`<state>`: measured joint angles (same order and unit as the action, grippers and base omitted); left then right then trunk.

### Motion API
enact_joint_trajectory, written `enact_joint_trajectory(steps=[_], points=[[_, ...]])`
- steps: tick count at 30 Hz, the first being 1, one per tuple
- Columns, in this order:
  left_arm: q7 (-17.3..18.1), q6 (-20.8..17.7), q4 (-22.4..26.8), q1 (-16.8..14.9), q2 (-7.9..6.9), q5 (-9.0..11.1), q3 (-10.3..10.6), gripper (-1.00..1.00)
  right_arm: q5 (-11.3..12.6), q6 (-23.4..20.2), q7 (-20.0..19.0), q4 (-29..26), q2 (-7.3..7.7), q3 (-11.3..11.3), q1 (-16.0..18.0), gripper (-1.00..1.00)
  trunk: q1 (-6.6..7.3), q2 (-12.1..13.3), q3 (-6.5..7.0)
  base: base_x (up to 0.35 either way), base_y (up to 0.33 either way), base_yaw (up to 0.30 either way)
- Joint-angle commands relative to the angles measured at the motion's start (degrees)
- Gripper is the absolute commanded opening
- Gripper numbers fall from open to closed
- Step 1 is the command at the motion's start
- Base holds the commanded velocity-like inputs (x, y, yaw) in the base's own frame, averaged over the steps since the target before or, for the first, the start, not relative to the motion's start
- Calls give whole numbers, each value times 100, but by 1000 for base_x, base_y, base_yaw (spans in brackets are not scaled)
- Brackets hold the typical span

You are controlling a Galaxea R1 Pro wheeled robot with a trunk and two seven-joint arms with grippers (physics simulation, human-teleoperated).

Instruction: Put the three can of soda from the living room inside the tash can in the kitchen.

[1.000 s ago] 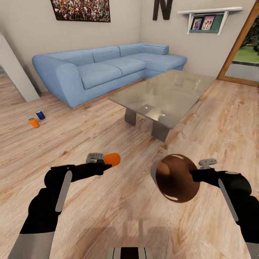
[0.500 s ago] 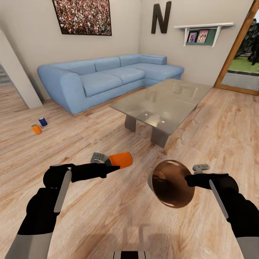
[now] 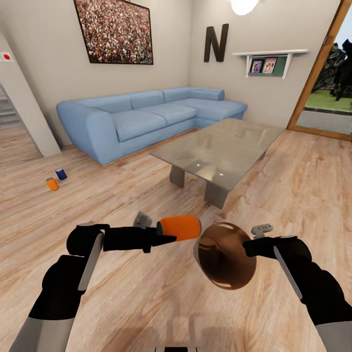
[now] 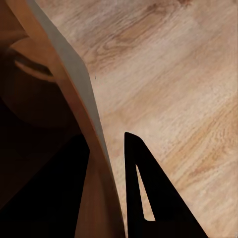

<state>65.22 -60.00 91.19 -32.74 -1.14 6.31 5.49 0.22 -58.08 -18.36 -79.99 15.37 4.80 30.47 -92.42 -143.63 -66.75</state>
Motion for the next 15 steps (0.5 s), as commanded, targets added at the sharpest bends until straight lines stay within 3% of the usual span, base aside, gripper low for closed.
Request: enact_joint_trajectory(steps=[1, 6, 15], points=[[56, 0, 0, -1, -1, -30, 1, -100, 13, -1, 4, 0, -2, 3, 2, -100, 2, 2, 23, 0, 0, 0], [509, 0, 4, -2, -1, -25, 4, -100, -2, -2, 198, 10, -94, 18, 2, -100, 15, 8, 134, 0, 0, 0], [771, 0, 8, 2, 1, -11, 19, -100, -8, -2, 460, 19, -271, 29, 9, -100, 39, 20, 333, 0, 0, 0]])
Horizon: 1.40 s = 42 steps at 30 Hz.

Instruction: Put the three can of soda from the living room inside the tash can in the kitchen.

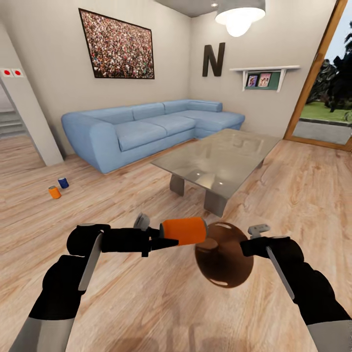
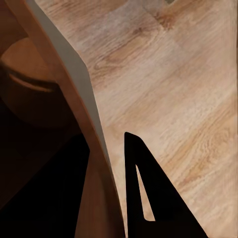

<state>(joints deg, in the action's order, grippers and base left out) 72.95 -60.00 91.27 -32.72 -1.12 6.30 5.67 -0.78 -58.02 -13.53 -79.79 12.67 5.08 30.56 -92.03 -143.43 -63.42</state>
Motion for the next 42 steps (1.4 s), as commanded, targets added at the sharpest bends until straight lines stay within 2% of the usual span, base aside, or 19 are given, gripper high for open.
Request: enact_joint_trajectory(steps=[1, 5, 11, 12, 13, 14, 17, 23, 26, 32, 36, 42], points=[[64, 0, -6, 1, 4, -27, 76, -100, 94, -8, 66, 4, -45, 32, 7, -100, 0, 0, 1, 0, 0, 0], [60, 0, -26, 6, 22, -110, 196, -100, 95, -8, 122, 2, -78, 189, 10, -100, 0, 0, 1, 0, 0, 0], [12, 0, -56, 10, 65, -464, 274, -100, 92, -14, 143, -1, -153, 325, 33, -100, 0, 0, 1, 0, 0, 0], [0, 0, -68, 10, 69, -543, 297, -100, 91, -14, 144, -1, -165, 334, 41, -100, 0, 0, 1, 0, 0, 0], [-62, 0, -122, 11, 77, -720, 365, -100, 90, -15, 146, -1, -182, 347, 53, -100, 0, 0, 1, 0, 0, 0], [-246, 0, -214, 8, 113, -1003, 489, -100, 88, -16, 147, -1, -200, 365, 63, -100, 0, 0, 1, 0, 0, 0], [-541, 0, -293, 7, 255, -1244, 591, -100, 88, -16, 148, -2, -212, 382, 69, -100, 0, 0, 1, 0, 0, 0], [-997, 0, -349, 4, 392, -1377, 760, -100, 87, -16, 149, -9, -219, 512, 72, -100, 0, 0, 1, 0, 0, 0], [-1226, 0, -372, 3, 425, -1408, 1002, -100, 87, -20, 149, -16, -245, 572, 73, -100, 0, 0, 1, 0, 0, 0], [-1332, 0, -459, 0, 497, -1415, 1095, -100, 77, -125, 152, -19, -318, 590, 73, -100, 0, 0, 1, 0, 0, 0], [-1727, 0, -557, -6, 577, -1420, 1354, -100, -259, -198, 150, -19, -458, 598, 73, -100, 0, 0, 1, 0, 0, 0], [-2159, 0, -572, -5, 595, -1421, 1445, -100, -411, -198, 149, -19, -537, 599, 73, -100, 0, 0, 1, 0, 0, 0]])
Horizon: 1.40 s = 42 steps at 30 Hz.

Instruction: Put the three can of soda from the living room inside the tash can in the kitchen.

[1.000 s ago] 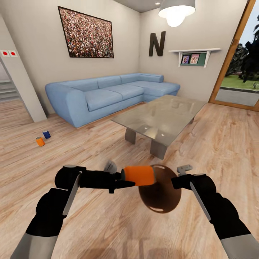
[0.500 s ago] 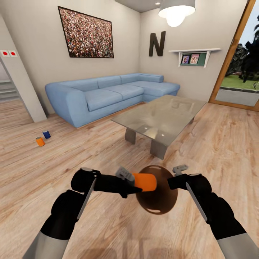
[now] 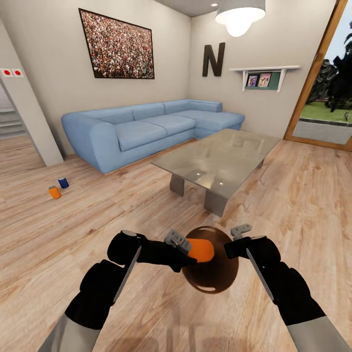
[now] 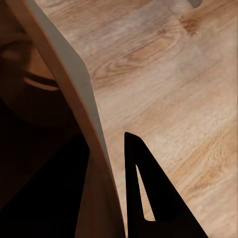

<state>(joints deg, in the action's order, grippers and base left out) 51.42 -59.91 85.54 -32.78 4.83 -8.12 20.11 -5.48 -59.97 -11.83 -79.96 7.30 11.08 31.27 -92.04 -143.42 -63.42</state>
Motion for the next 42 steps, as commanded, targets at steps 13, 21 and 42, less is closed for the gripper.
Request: enact_joint_trajectory(steps=[13, 21, 42], points=[[-1073, -9, -266, 1, 124, 29, 443, -100, 29, -3, -22, -2, -25, 25, 2, -100, 1, 0, 1, 0, 0, 0], [-1086, -9, -283, 0, 161, 30, 565, -100, 20, -3, -22, -5, -118, 61, 2, -100, 1, 0, 1, 0, 0, 0], [-1089, -9, -412, 5, 142, 22, 582, -100, -6, -3, -22, -45, -246, 409, 2, -100, 1, 0, 1, 0, 0, 0]])
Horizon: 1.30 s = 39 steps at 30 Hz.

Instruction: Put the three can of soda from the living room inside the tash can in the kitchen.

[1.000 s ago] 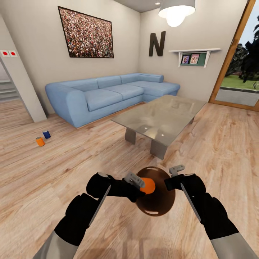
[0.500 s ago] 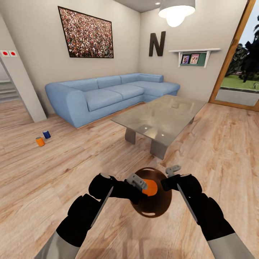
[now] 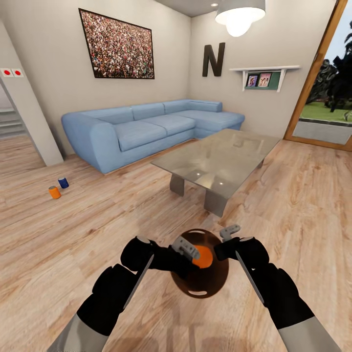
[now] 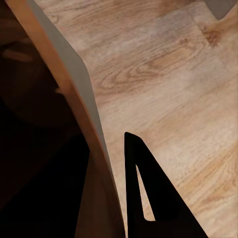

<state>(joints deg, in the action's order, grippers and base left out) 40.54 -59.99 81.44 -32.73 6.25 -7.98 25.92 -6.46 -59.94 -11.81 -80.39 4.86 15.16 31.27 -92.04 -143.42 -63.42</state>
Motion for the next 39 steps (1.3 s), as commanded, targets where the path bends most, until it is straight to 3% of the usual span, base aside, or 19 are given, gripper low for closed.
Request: enact_joint_trajectory(steps=[1, 18, 35, 39], points=[[-2, -1, -9, 1, 0, 7, 0, -100, 92, -6, -23, -4, -1, 1, 2, -100, 1, 0, 1, 0, 0, 0], [-188, -1, -190, 3, -9, 6, 1, -100, 23, -6, -23, -107, -2, 5, 2, -100, 1, 0, 1, 0, 0, 0], [-464, -1, -526, 3, -12, 4, 9, -100, 27, -6, -23, -306, -148, 12, 2, -100, 1, 0, 1, 0, 0, 0], [-625, -1, -537, 3, -16, 3, 10, -100, -68, -6, -23, -309, -205, 16, 2, -100, 1, 0, 1, 0, 0, 0]])
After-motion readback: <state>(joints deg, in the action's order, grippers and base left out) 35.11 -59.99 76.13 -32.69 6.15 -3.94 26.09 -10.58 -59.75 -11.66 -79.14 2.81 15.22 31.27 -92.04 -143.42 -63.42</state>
